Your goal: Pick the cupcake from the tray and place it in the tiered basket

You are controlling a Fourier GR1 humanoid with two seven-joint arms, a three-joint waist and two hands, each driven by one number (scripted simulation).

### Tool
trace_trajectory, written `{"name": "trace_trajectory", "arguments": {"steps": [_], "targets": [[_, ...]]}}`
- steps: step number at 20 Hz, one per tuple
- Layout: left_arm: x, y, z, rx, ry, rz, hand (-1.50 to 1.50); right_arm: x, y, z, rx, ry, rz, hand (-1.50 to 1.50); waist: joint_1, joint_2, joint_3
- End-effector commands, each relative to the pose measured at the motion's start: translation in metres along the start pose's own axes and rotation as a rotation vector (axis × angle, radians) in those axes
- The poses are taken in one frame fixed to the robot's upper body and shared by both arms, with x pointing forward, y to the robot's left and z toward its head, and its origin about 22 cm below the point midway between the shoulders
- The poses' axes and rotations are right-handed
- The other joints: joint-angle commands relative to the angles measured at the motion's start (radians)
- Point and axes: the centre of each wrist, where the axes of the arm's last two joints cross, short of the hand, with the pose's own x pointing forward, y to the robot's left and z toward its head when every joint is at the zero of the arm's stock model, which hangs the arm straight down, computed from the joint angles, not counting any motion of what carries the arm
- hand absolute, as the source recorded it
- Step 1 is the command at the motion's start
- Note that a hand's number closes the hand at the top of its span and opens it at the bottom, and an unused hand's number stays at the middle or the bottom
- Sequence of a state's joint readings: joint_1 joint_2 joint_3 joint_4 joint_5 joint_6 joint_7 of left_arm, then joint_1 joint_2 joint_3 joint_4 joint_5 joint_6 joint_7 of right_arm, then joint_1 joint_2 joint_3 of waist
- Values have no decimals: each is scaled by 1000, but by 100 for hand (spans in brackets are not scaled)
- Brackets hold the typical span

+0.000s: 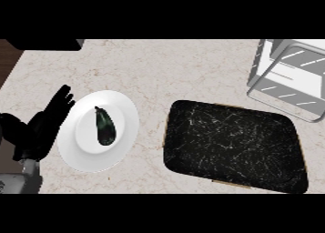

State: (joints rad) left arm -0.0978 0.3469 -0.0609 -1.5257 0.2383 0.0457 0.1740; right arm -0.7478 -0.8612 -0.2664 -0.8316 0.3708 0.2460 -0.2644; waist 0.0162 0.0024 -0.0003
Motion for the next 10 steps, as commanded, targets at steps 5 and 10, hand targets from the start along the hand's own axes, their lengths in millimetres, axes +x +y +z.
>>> {"name": "trace_trajectory", "arguments": {"steps": [5,10], "targets": [[2,10,-6,5,0,2,0,7,40,-17,57,47,6,150,-9,-1,0],[-11,11,13,-7,5,7,0,10,20,-31,27,56,46,150,9,3,1]]}}
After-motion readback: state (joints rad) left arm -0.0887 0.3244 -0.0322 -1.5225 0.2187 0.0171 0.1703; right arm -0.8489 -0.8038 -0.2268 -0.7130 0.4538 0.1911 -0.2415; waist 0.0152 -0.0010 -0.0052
